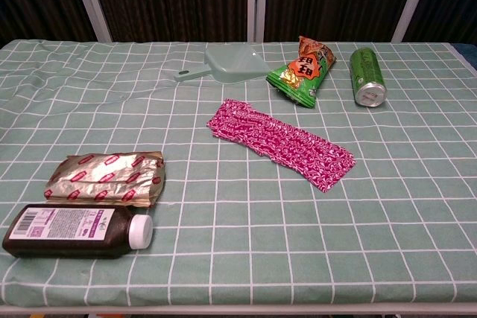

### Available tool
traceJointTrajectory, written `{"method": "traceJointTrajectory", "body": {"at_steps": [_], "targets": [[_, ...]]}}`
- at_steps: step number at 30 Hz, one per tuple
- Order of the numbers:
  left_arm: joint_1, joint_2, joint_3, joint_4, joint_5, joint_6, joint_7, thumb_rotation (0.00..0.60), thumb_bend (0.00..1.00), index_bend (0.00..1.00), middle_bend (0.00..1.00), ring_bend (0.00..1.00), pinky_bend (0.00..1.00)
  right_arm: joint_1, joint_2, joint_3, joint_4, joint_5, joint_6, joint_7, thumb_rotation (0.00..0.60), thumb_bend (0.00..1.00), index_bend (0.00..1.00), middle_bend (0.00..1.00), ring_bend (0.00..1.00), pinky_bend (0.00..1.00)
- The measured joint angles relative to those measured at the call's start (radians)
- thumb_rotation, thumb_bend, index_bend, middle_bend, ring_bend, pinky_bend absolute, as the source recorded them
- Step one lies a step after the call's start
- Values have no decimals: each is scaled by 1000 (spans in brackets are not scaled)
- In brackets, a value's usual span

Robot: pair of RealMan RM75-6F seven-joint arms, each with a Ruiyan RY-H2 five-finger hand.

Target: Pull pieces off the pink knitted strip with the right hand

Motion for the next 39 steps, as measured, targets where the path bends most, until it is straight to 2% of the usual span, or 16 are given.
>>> {"method": "traceJointTrajectory", "body": {"at_steps": [8, 24, 33, 39], "targets": [[2, -18, 4, 21, 3, 8, -16, 600, 114, 63, 30, 0, 138, -1, 12, -2, -30, -3, -3, -26, 600, 101, 0, 19, 0, 0], [5, -50, 5, 72, -10, 4, -42, 600, 113, 63, 30, 0, 138, 12, -9, -12, 11, -19, -32, 14, 600, 101, 0, 29, 0, 0], [8, -44, 4, 64, -7, 14, -46, 600, 114, 63, 30, 0, 138, 20, -5, -14, 3, -28, -41, 5, 600, 101, 0, 35, 0, 0], [9, -36, 4, 48, -13, 10, -32, 600, 114, 63, 30, 0, 138, 45, -3, -19, -19, -38, -81, -21, 600, 149, 0, 40, 0, 0]]}}
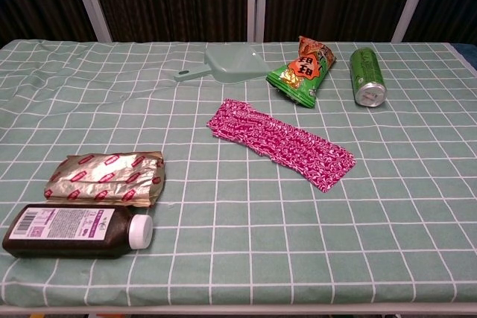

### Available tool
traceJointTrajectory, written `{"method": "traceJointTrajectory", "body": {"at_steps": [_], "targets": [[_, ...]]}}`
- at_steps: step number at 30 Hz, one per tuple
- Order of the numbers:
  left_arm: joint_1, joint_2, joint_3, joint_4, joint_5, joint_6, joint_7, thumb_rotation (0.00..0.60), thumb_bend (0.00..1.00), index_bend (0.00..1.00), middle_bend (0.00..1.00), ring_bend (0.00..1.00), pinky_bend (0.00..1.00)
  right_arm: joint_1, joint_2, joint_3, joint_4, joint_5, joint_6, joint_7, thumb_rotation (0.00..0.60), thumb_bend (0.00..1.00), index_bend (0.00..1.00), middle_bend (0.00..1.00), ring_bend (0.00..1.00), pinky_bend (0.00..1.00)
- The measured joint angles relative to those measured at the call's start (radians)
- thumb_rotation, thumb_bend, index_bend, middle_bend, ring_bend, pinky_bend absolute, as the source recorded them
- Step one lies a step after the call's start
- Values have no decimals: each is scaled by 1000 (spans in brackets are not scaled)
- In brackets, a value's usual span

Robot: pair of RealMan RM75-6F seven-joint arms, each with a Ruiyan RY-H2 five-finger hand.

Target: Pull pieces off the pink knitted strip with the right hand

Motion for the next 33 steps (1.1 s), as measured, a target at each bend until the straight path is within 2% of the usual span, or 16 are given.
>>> {"method": "traceJointTrajectory", "body": {"at_steps": [3, 6, 9, 10, 11, 12, 13, 15, 16, 17, 18, 19, 21, 24, 28, 33], "targets": [[2, 0, 1, -2, 5, 7, -1, 600, 114, 63, 30, 0, 138, 22, 0, -1, -26, -8, -31, -32, 600, 190, 0, 42, 0, 0], [2, 0, 0, 0, 7, 10, -6, 600, 113, 63, 30, 0, 138, 47, -6, -4, -49, -11, -75, -66, 600, 317, 0, 41, 0, 0], [4, 2, 0, 4, 5, 10, -16, 600, 113, 63, 30, 0, 138, 74, -20, -8, -66, -6, -131, -99, 600, 607, 0, 45, 0, 0], [5, 3, 0, 6, 4, 11, -19, 600, 114, 63, 30, 0, 138, 83, -26, -9, -70, -4, -150, -110, 600, 734, 0, 56, 2, 2], [6, 4, -1, 8, 3, 13, -23, 600, 114, 63, 30, 0, 138, 96, -36, -12, -74, 1, -176, -125, 600, 862, 0, 88, 35, 49], [8, 6, -2, 11, 2, 15, -30, 600, 113, 63, 30, 0, 138, 106, -45, -13, -77, 5, -197, -137, 600, 921, 0, 114, 75, 104], [9, 7, -2, 13, 2, 18, -35, 600, 114, 63, 30, 0, 138, 117, -56, -15, -79, 9, -218, -148, 600, 977, 0, 156, 173, 231], [12, 9, -4, 18, 1, 24, -47, 600, 113, 63, 30, 0, 138, 142, -88, -19, -80, 17, -262, -170, 600, 1000, 0, 251, 430, 507], [14, 10, -4, 21, 0, 26, -53, 600, 114, 63, 30, 0, 138, 152, -104, -20, -79, 19, -277, -176, 600, 1000, 0, 343, 561, 619], [15, 11, -5, 24, 0, 28, -58, 600, 114, 63, 30, 0, 138, 164, -126, -22, -76, 21, -293, -181, 600, 1000, 0, 478, 661, 690], [17, 12, -5, 29, -1, 29, -65, 600, 113, 63, 30, 0, 138, 173, -142, -24, -72, 22, -303, -184, 600, 1000, 0, 584, 711, 720], [18, 12, -5, 32, -1, 30, -71, 600, 114, 63, 30, 0, 138, 181, -157, -25, -66, 23, -313, -187, 600, 1000, 0, 734, 769, 752], [20, 14, -4, 41, -2, 30, -83, 600, 114, 63, 30, 0, 138, 198, -189, -28, -55, 30, -338, -192, 600, 1000, 2, 904, 853, 797], [21, 14, -4, 53, -4, 30, -100, 600, 113, 63, 30, 0, 138, 218, -219, -31, -43, 44, -367, -199, 600, 1000, 44, 948, 913, 832], [23, 12, -5, 68, -5, 30, -119, 600, 114, 63, 30, 0, 138, 235, -230, -32, -45, 82, -405, -224, 600, 1000, 181, 985, 945, 856], [25, 9, -4, 82, -6, 28, -136, 600, 113, 63, 30, 0, 138, 256, -243, -25, -64, 166, -446, -298, 600, 1000, 237, 1000, 955, 859]]}}
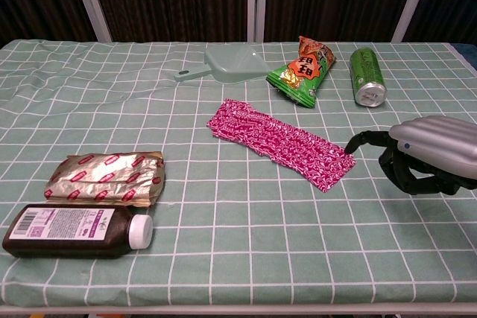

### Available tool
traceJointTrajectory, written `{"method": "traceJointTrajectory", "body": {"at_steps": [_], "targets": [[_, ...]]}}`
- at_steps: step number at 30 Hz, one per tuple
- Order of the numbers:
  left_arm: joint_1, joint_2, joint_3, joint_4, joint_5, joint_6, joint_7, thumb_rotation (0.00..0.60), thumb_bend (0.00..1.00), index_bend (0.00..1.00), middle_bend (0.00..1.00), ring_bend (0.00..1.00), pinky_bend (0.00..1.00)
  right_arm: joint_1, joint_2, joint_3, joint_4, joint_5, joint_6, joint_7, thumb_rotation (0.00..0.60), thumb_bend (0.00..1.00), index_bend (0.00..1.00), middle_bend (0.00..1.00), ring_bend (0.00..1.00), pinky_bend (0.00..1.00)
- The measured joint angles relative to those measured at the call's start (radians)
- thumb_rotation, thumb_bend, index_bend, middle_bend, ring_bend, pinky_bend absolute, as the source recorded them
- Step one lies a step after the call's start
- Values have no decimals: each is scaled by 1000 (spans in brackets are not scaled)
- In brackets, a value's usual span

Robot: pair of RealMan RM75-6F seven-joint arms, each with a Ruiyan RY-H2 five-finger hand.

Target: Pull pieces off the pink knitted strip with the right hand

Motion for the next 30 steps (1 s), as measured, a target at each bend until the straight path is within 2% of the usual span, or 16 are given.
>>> {"method": "traceJointTrajectory", "body": {"at_steps": [10, 18, 22, 30], "targets": [[-1, 4, -2, 4, -1, -5, -7, 600, 114, 63, 30, 0, 138, 28, -33, 4, -50, 175, -4, -225, 600, 1000, 248, 1000, 955, 859], [-4, 2, -1, 8, -2, -13, -6, 600, 114, 63, 30, 0, 138, 42, -53, -8, -112, 272, 97, -451, 600, 1000, 205, 1000, 955, 859], [-5, -2, 2, 15, -2, -18, -8, 600, 114, 63, 30, 0, 138, 58, -64, -7, -128, 324, 116, -481, 600, 1000, 192, 1000, 955, 859], [0, -1, 3, 23, -1, -13, -18, 600, 114, 63, 30, 0, 138, 109, -92, 0, -109, 418, 57, -472, 600, 1000, 167, 1000, 955, 859]]}}
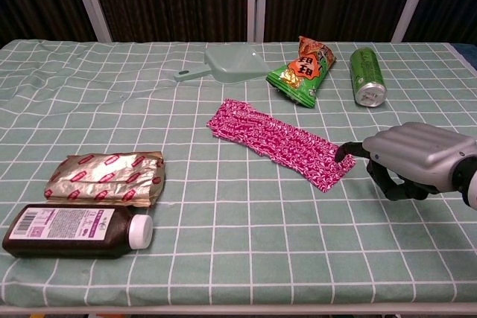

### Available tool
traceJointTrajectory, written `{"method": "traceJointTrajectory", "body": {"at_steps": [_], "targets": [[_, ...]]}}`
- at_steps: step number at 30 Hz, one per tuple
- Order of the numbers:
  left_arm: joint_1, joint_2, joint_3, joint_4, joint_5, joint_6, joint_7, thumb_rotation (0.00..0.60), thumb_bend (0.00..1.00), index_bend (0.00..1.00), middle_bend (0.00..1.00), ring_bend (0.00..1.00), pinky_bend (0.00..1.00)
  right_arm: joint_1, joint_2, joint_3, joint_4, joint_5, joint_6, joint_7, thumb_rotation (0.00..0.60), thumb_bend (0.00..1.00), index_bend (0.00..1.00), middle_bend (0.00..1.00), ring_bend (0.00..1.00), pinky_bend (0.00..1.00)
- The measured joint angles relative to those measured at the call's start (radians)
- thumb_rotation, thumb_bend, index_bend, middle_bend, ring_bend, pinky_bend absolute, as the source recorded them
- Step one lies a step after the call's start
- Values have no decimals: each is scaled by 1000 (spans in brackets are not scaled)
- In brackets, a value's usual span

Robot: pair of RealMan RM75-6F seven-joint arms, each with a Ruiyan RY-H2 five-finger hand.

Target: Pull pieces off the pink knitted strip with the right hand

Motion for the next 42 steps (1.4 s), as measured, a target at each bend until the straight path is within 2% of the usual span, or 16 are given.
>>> {"method": "traceJointTrajectory", "body": {"at_steps": [15, 42], "targets": [[-2, -1, -5, 2, -9, -6, -5, 600, 114, 63, 30, 0, 138, 56, -20, -25, 11, 75, 3, -11, 600, 1000, 164, 1000, 955, 859], [-10, -4, -4, -13, -5, -16, 26, 600, 113, 63, 30, 0, 138, 61, 62, -82, 18, 156, 43, 43, 600, 1000, 163, 1000, 955, 859]]}}
